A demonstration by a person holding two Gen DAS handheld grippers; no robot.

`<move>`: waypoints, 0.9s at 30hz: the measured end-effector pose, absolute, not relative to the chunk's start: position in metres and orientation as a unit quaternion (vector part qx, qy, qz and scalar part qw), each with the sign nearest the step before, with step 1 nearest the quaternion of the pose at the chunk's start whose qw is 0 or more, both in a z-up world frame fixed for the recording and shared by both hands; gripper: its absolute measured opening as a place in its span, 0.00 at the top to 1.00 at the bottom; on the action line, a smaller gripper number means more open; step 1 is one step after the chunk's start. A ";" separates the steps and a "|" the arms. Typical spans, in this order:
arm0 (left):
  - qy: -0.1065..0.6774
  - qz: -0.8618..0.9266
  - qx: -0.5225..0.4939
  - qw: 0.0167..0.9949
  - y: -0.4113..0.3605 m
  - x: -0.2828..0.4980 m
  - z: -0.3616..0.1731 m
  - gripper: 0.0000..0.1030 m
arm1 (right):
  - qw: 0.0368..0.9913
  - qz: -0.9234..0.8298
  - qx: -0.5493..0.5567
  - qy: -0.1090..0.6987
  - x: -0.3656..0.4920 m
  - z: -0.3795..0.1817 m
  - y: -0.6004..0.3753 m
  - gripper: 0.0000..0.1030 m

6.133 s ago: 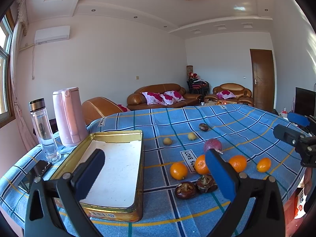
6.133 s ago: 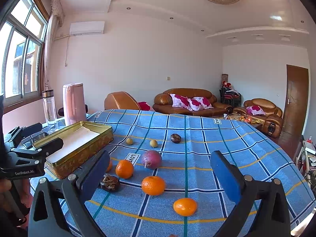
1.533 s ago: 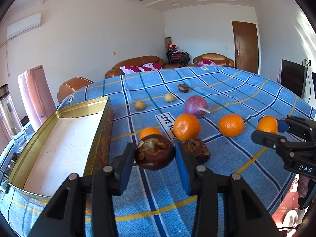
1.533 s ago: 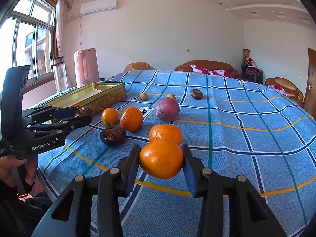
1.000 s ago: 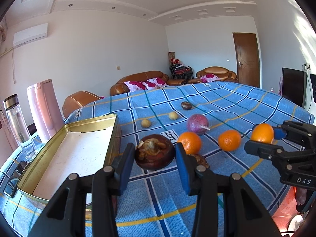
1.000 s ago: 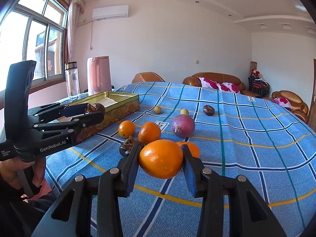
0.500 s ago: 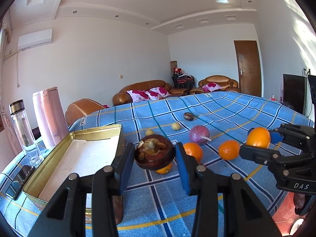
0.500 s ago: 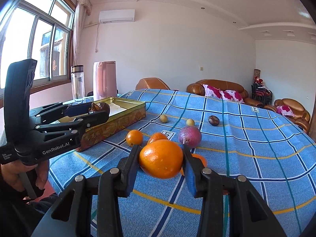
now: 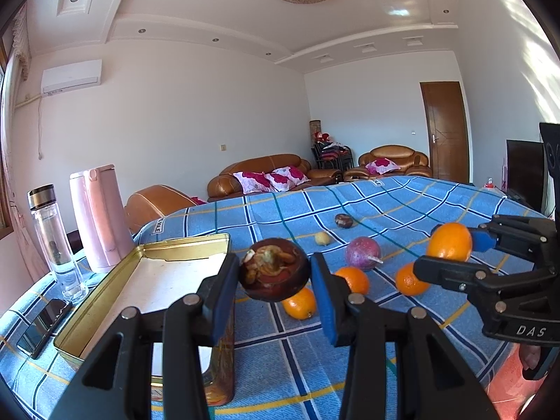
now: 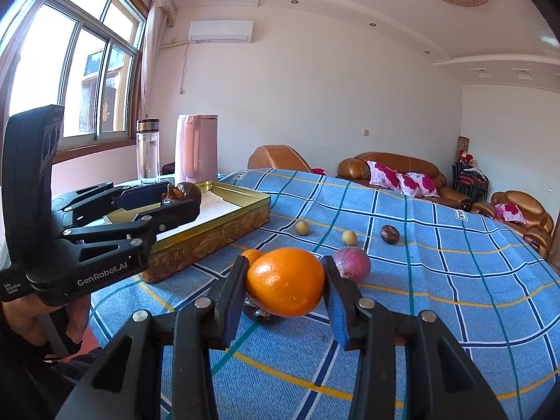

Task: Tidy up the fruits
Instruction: 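Carry the mangosteen and orange in both grippers over the gold tin tray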

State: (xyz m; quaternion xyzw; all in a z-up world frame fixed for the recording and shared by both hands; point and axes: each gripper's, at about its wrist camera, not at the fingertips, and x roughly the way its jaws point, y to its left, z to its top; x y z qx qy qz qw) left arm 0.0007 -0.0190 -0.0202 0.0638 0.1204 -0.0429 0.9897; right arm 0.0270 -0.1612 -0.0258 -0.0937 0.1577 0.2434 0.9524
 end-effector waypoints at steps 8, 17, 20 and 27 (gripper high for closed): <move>0.111 -0.030 0.059 0.992 -0.009 0.001 -0.016 0.58 | 0.950 0.254 -0.107 0.143 0.028 -0.013 -0.147 0.58; 0.107 -0.012 0.051 0.993 0.007 0.002 -0.011 0.58 | 0.946 0.267 -0.120 0.136 0.032 -0.007 -0.131 0.58; 0.107 -0.008 0.049 0.993 0.012 0.003 -0.010 0.58 | 0.945 0.271 -0.124 0.135 0.036 -0.005 -0.125 0.58; 0.113 0.006 0.045 0.993 0.022 0.006 -0.011 0.58 | 0.941 0.281 -0.133 0.131 0.041 -0.002 -0.113 0.58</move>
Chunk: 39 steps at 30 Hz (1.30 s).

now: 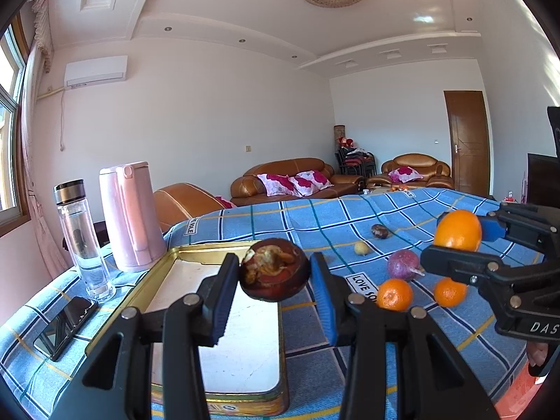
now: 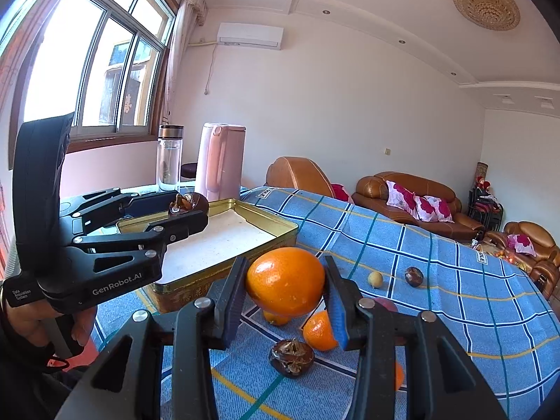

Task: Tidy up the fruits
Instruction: 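Carry the mangosteen and orange in both grippers over the gold tin tray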

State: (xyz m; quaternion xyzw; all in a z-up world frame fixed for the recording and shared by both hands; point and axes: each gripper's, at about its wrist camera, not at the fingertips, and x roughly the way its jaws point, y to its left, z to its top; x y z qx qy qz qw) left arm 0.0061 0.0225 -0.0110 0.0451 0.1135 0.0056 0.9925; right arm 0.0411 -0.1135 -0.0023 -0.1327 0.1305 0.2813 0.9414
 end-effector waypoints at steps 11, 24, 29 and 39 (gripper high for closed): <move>0.128 0.035 0.037 0.990 0.051 0.018 -0.009 0.58 | 0.935 0.286 -0.163 0.133 0.061 0.006 -0.085 0.58; 0.148 0.076 0.029 0.986 0.094 0.034 -0.009 0.58 | 0.926 0.295 -0.191 0.138 0.093 0.010 -0.043 0.58; 0.159 0.087 0.035 0.983 0.106 0.045 -0.011 0.58 | 0.923 0.300 -0.196 0.142 0.104 0.009 -0.031 0.58; 0.187 0.100 0.041 0.976 0.126 0.063 -0.021 0.58 | 0.912 0.314 -0.207 0.167 0.125 -0.007 -0.002 0.58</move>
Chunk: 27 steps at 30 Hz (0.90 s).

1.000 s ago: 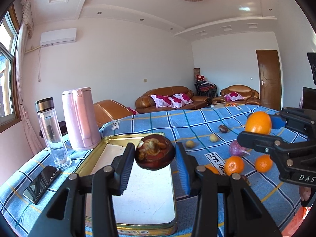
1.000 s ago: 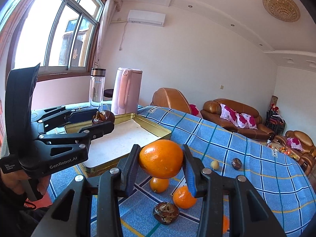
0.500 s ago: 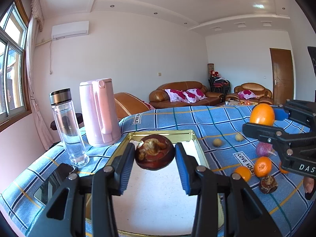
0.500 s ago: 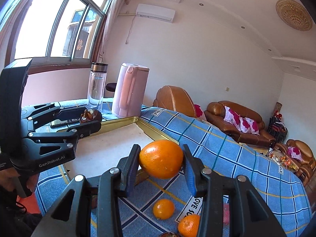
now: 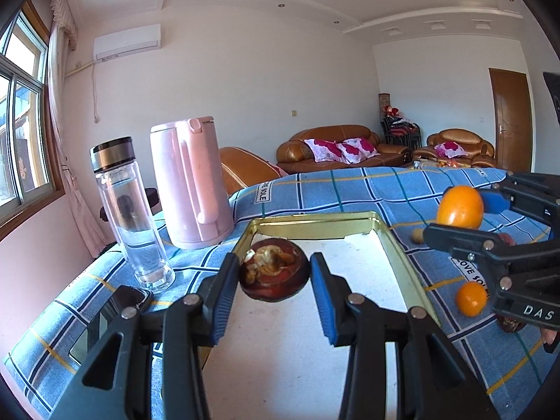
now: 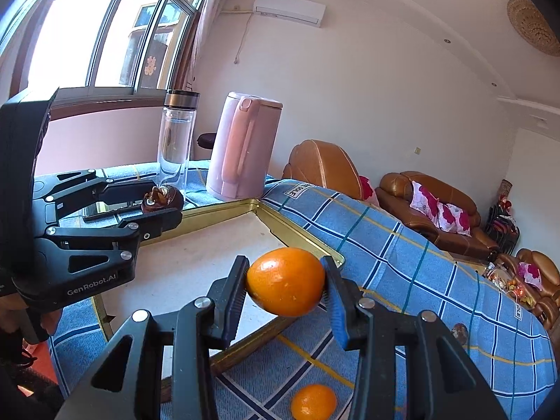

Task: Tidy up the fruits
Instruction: 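Carry the mangosteen and orange in both grippers over the gold tin tray, then open the left gripper to drop the mangosteen into the tin tray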

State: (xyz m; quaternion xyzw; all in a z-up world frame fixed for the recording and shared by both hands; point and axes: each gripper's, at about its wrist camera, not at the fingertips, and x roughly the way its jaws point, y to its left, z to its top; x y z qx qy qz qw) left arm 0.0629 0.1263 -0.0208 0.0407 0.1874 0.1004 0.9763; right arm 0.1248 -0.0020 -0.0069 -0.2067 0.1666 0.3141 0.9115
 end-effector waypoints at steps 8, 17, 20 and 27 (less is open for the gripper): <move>0.217 0.117 0.037 0.969 0.144 0.075 -0.032 0.58 | 0.898 0.332 -0.214 0.193 0.135 -0.024 0.023 0.58; 0.243 0.122 0.035 0.962 0.158 0.086 -0.038 0.58 | 0.886 0.344 -0.215 0.224 0.143 -0.045 0.044 0.58; 0.255 0.120 0.043 0.958 0.158 0.092 -0.041 0.58 | 0.882 0.344 -0.218 0.237 0.146 -0.053 0.048 0.58; 0.277 0.113 0.050 0.953 0.156 0.101 -0.045 0.58 | 0.875 0.341 -0.227 0.259 0.153 -0.059 0.055 0.58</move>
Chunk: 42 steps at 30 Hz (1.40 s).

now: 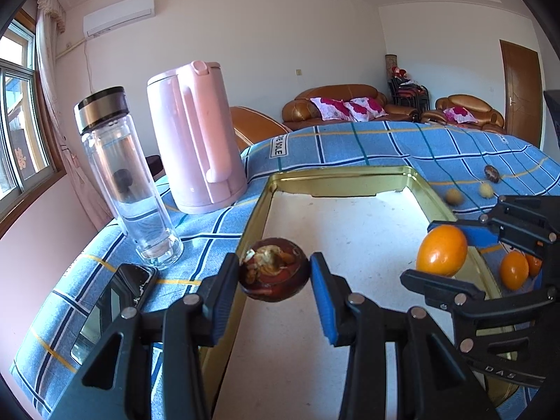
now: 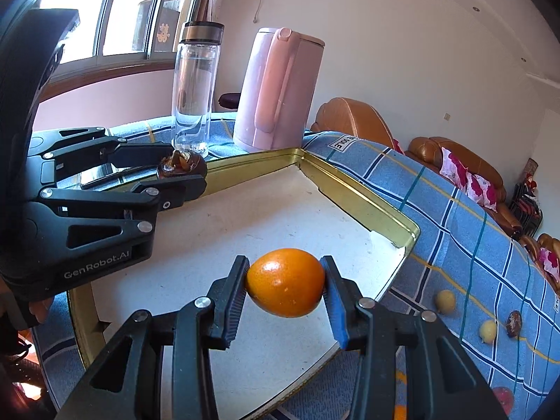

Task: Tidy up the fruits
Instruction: 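Open the left gripper to drop the mangosteen into the tin tray, then open the right gripper to drop the orange into the tin tray, then move both open grippers back toward the remaining fruits on the table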

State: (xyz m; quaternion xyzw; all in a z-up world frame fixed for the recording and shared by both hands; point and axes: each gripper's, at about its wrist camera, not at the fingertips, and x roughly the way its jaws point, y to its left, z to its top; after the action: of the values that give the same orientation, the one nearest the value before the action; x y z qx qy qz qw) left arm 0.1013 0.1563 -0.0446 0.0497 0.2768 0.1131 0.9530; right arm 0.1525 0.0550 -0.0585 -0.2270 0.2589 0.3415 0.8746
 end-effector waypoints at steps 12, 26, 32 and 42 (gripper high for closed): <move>0.305 0.106 0.049 0.945 0.157 0.110 -0.051 0.58 | 0.857 0.348 -0.231 0.302 0.164 -0.068 0.061 0.58; 0.305 0.113 0.062 0.944 0.154 0.110 -0.052 0.57 | 0.856 0.344 -0.235 0.306 0.165 -0.069 0.063 0.58; 0.298 0.116 0.063 0.946 0.153 0.107 -0.050 0.43 | 0.860 0.342 -0.230 0.299 0.164 -0.067 0.060 0.52; 0.229 0.127 0.026 0.965 0.148 0.072 -0.027 0.24 | 0.896 0.317 -0.191 0.246 0.150 -0.049 0.036 0.40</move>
State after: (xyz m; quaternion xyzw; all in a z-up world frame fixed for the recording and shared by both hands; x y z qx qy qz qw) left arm 0.0721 0.1482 -0.0273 0.0264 0.2293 0.1274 0.9646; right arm 0.1495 0.0356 -0.0495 -0.1914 0.2465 0.3167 0.8957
